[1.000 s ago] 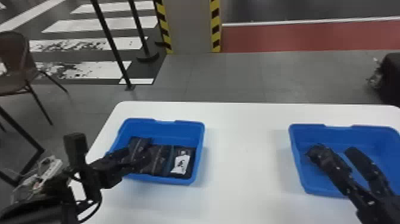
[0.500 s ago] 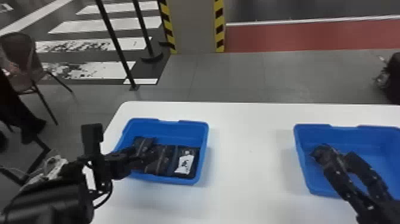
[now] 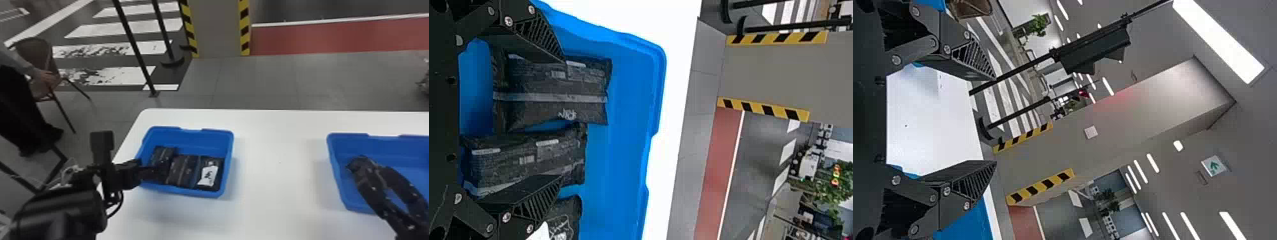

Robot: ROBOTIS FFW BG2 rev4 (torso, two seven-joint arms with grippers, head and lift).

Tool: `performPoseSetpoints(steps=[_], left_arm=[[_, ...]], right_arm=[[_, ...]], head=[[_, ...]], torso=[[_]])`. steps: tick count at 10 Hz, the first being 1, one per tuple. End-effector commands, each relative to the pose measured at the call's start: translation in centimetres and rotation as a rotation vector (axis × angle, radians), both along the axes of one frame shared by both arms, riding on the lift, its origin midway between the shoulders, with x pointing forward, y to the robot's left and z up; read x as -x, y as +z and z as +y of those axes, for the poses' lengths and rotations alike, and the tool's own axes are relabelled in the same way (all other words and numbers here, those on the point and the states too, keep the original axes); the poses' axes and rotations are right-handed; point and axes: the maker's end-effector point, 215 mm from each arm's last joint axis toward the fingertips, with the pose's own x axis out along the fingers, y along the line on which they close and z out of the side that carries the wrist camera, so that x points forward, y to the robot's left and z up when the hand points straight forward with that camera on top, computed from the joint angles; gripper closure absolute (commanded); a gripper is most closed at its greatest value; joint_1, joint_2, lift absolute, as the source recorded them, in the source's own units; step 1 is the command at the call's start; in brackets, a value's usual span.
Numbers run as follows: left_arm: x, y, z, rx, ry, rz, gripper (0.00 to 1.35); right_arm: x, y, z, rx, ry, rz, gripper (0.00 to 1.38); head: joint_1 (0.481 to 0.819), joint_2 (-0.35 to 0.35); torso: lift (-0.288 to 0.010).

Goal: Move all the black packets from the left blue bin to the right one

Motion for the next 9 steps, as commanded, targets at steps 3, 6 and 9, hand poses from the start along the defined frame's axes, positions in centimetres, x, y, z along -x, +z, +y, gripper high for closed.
performPoseSetpoints(steps=[3, 6, 9], left_arm=[[-0.1, -2.2, -0.2, 0.013, -0.002, 0.058, 0.22], [-0.8, -3.8, 0.2, 0.019, 0.017, 0.094, 0.22], [-2.7, -4.5, 0.1, 0.022, 0.022, 0.115, 0.22]], right_arm=[[0.0, -0.5, 0.4, -0.017, 0.005, 0.012, 0.47], [0.1, -0.7, 0.5, -0.024, 0.008, 0.017, 0.47], [0.2, -0.9, 0.5, -0.035, 0.011, 0.024, 0.47]], head=[[0.695, 0.245], [0.695, 0.248], [0.695, 0.251]], torso=[[-0.110], [-0.110], [-0.110]])
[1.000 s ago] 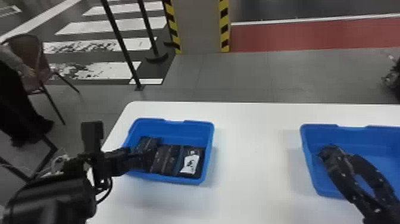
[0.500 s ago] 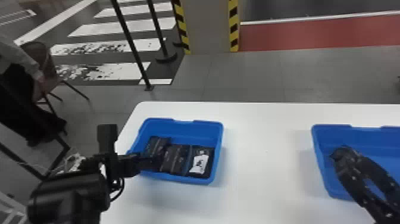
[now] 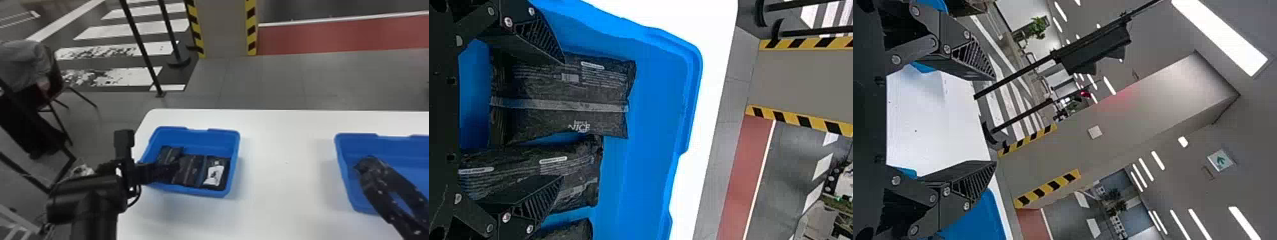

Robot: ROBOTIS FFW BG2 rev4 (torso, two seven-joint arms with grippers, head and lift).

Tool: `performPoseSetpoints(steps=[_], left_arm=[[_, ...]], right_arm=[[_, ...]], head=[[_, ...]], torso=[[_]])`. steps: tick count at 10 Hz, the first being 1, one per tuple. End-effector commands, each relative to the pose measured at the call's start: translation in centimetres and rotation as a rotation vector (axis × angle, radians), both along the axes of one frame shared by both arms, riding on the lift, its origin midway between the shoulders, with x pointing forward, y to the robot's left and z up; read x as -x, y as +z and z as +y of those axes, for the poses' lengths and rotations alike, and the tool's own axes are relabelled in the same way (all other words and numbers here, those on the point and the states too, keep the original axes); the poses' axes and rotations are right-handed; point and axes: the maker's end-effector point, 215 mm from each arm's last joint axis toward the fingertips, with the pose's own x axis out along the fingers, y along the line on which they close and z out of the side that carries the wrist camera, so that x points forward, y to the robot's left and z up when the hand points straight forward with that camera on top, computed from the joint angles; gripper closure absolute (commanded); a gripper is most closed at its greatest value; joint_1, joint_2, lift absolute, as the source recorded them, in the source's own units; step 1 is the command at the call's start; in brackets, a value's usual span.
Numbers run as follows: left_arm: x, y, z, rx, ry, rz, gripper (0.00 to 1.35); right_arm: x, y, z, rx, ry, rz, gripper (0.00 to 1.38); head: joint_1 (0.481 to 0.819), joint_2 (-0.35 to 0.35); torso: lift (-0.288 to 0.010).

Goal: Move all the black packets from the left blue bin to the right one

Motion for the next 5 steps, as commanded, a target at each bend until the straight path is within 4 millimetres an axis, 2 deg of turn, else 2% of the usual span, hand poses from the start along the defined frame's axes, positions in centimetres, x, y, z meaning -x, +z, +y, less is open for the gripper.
performPoseSetpoints(steps=[1, 2, 3, 4, 5], left_arm=[[-0.78, -0.60, -0.23, 0.005, -0.002, 0.018, 0.22], [-1.23, -0.52, -0.23, 0.008, 0.001, 0.018, 0.24], [-1.43, -0.55, -0.23, 0.007, 0.000, 0.020, 0.38], [-1.32, -0.73, -0.52, 0.009, -0.005, 0.029, 0.71], [-1.51, -0.59, -0.84, 0.007, -0.017, 0.029, 0.82]], right_arm=[[0.05, -0.21, 0.05, -0.005, 0.003, 0.006, 0.47], [0.11, -0.47, 0.05, -0.010, 0.004, 0.013, 0.47], [0.24, -0.71, 0.08, -0.013, 0.005, 0.019, 0.47], [0.24, -0.66, 0.08, -0.017, 0.006, 0.018, 0.47], [0.33, -0.72, 0.05, -0.021, 0.005, 0.020, 0.47]], head=[[0.695, 0.248], [0.695, 0.245], [0.695, 0.244], [0.695, 0.243], [0.695, 0.241]], torso=[[-0.110], [-0.110], [-0.110], [-0.110], [-0.110]])
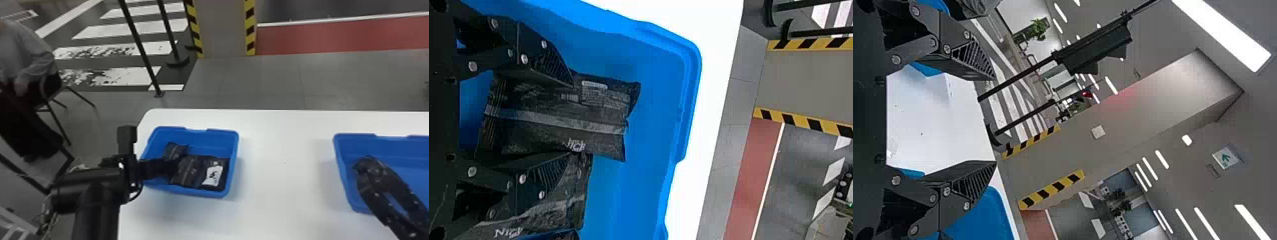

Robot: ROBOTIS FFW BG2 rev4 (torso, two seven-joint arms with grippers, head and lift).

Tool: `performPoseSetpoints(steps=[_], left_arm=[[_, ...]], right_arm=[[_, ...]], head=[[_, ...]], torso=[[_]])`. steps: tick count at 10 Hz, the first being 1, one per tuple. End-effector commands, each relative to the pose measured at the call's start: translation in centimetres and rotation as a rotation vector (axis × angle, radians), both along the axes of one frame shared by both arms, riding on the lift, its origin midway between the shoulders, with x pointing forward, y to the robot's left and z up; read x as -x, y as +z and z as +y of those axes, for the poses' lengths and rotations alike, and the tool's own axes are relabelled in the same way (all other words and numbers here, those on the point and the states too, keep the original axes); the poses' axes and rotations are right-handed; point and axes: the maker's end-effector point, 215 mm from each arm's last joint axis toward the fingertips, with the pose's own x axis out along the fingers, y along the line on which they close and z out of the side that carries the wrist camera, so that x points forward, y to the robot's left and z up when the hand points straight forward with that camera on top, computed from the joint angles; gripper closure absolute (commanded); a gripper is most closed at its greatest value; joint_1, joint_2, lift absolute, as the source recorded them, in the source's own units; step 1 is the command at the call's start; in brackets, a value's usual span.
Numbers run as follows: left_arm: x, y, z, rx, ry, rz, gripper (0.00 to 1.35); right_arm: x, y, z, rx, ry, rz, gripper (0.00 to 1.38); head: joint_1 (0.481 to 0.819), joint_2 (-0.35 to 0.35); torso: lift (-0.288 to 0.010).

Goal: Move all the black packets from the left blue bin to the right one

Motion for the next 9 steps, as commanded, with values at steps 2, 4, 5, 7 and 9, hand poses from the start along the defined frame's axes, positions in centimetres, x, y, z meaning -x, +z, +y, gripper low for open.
performPoseSetpoints(steps=[2, 4, 5, 7, 9], left_arm=[[0.5, -0.5, -1.1, -0.004, -0.044, 0.046, 0.82], [1.0, -0.8, 0.0, -0.027, -0.042, 0.033, 1.17], [0.7, -0.4, 0.2, -0.043, -0.058, 0.009, 1.21], [-0.1, 1.6, -0.3, -0.036, -0.119, -0.095, 1.21], [2.6, 6.9, -1.8, -0.027, -0.154, -0.203, 1.21]], right_arm=[[0.1, -0.2, 0.0, -0.007, 0.002, 0.008, 0.47], [0.1, -0.3, 0.1, -0.014, 0.006, 0.010, 0.47], [0.3, -0.4, 0.2, -0.015, 0.010, 0.013, 0.47], [0.2, -0.3, 0.3, -0.016, 0.014, 0.011, 0.47], [0.2, 0.0, 0.4, -0.018, 0.019, 0.007, 0.47]], head=[[0.695, 0.235], [0.695, 0.228], [0.695, 0.234], [0.695, 0.241], [0.695, 0.233]], torso=[[-0.110], [-0.110], [-0.110], [-0.110], [-0.110]])
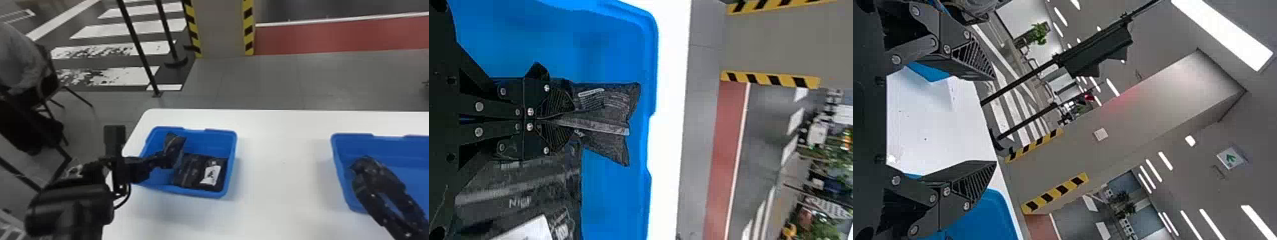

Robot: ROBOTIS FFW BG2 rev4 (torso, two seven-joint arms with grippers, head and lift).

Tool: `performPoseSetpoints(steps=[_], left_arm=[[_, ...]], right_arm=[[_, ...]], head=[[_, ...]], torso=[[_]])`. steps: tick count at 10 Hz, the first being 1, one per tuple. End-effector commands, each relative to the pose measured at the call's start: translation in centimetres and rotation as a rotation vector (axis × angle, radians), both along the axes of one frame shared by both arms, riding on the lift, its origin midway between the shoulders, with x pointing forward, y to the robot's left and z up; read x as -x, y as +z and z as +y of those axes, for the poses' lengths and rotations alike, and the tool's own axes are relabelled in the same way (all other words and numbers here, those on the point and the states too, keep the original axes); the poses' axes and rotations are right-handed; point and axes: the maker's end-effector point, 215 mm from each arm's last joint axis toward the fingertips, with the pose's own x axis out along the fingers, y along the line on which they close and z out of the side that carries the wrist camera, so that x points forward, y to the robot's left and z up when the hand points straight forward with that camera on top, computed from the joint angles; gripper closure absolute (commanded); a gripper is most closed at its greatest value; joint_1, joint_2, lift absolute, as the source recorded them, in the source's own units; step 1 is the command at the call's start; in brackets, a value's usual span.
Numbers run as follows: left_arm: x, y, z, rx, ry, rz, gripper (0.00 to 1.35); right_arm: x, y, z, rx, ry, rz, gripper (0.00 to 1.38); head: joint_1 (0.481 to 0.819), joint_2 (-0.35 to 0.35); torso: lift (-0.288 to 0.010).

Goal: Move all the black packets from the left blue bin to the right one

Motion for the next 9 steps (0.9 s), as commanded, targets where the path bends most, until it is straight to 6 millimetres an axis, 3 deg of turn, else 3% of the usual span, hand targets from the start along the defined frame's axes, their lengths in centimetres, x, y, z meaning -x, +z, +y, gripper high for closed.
performPoseSetpoints(steps=[1, 2, 4, 5, 7, 9], left_arm=[[2.5, 3.6, -1.2, 0.007, -0.027, -0.069, 1.21], [3.4, 5.6, -3.4, 0.026, -0.084, -0.119, 1.21], [3.6, 7.9, -9.7, 0.101, -0.262, -0.228, 1.21], [4.0, 8.0, -12.2, 0.129, -0.326, -0.241, 1.21], [5.2, 6.5, -16.5, 0.210, -0.410, -0.204, 1.21], [4.9, 6.0, -21.5, 0.293, -0.498, -0.188, 1.21]], right_arm=[[0.0, 0.3, 0.4, -0.006, 0.009, -0.005, 0.47], [0.0, 0.8, 1.0, -0.018, 0.022, -0.011, 0.47], [-1.0, 1.5, 3.5, -0.043, 0.102, -0.019, 0.47], [-2.0, 1.7, 5.0, -0.055, 0.151, -0.034, 0.47], [-3.8, 2.5, 6.9, -0.063, 0.199, -0.053, 0.47], [-4.9, 3.2, 8.1, -0.067, 0.230, -0.059, 0.47]], head=[[0.695, 0.231], [0.695, 0.226], [0.695, 0.198], [0.695, 0.186], [0.695, 0.143], [0.695, 0.113]], torso=[[-0.110], [-0.110], [-0.110], [-0.110], [-0.110], [-0.110]])
